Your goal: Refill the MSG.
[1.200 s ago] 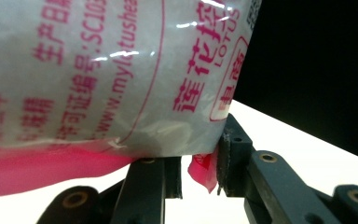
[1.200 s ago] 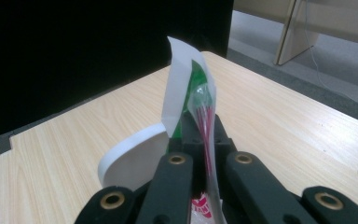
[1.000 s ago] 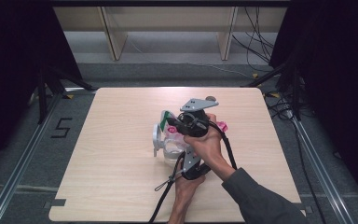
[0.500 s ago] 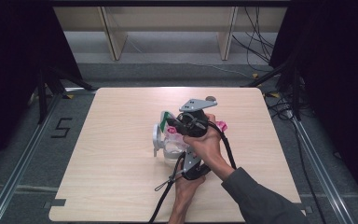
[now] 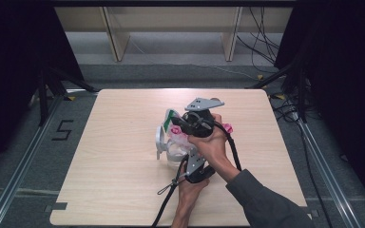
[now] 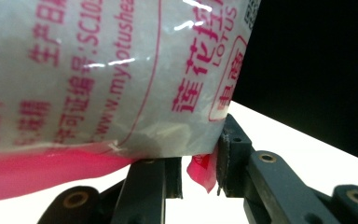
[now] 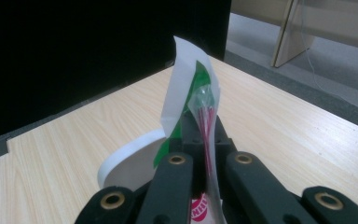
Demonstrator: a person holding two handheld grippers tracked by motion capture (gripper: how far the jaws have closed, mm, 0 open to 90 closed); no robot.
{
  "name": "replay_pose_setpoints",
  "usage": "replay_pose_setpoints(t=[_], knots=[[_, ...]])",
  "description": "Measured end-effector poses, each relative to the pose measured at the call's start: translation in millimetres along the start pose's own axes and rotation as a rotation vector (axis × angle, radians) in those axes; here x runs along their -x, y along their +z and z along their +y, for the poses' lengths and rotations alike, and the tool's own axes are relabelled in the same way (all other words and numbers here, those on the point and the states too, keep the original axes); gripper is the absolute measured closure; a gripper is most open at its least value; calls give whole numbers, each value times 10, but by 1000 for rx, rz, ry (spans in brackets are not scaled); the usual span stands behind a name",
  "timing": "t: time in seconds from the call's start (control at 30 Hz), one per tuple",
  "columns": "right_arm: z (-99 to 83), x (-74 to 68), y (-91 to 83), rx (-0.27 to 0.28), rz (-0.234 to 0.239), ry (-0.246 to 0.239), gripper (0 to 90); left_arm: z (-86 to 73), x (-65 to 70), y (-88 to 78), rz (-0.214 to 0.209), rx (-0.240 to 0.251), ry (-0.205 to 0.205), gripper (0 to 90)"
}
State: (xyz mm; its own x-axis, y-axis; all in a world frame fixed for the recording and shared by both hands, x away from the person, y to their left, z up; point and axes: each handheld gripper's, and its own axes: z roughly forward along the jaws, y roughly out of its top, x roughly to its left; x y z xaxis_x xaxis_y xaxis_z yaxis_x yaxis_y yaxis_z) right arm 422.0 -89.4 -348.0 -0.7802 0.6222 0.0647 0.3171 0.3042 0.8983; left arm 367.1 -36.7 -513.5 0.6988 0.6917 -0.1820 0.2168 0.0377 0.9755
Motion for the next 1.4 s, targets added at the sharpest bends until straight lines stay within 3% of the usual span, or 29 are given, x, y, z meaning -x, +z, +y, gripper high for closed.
replay_pose_setpoints(t=[0.27,0.57,0.77,0.8,1.3,1.33,1.4], knots=[[5,-23,-21,-3,0,19,900,-2,-11,-4,1,2,-5,742],[-15,-65,69,-26,-4,-36,900,5,4,-4,-13,13,-12,743],[-8,-71,80,-21,-16,-20,900,9,12,2,-8,21,-16,743],[0,-62,66,-42,-10,-28,900,16,6,-2,-19,16,-15,743],[57,-94,83,-41,-11,-34,900,64,-1,-9,-18,32,-11,743],[57,-98,87,-42,-11,-32,900,70,-26,-25,-16,-2,31,743],[61,-104,87,-44,-11,-33,900,75,-24,-24,-18,-1,32,744]])
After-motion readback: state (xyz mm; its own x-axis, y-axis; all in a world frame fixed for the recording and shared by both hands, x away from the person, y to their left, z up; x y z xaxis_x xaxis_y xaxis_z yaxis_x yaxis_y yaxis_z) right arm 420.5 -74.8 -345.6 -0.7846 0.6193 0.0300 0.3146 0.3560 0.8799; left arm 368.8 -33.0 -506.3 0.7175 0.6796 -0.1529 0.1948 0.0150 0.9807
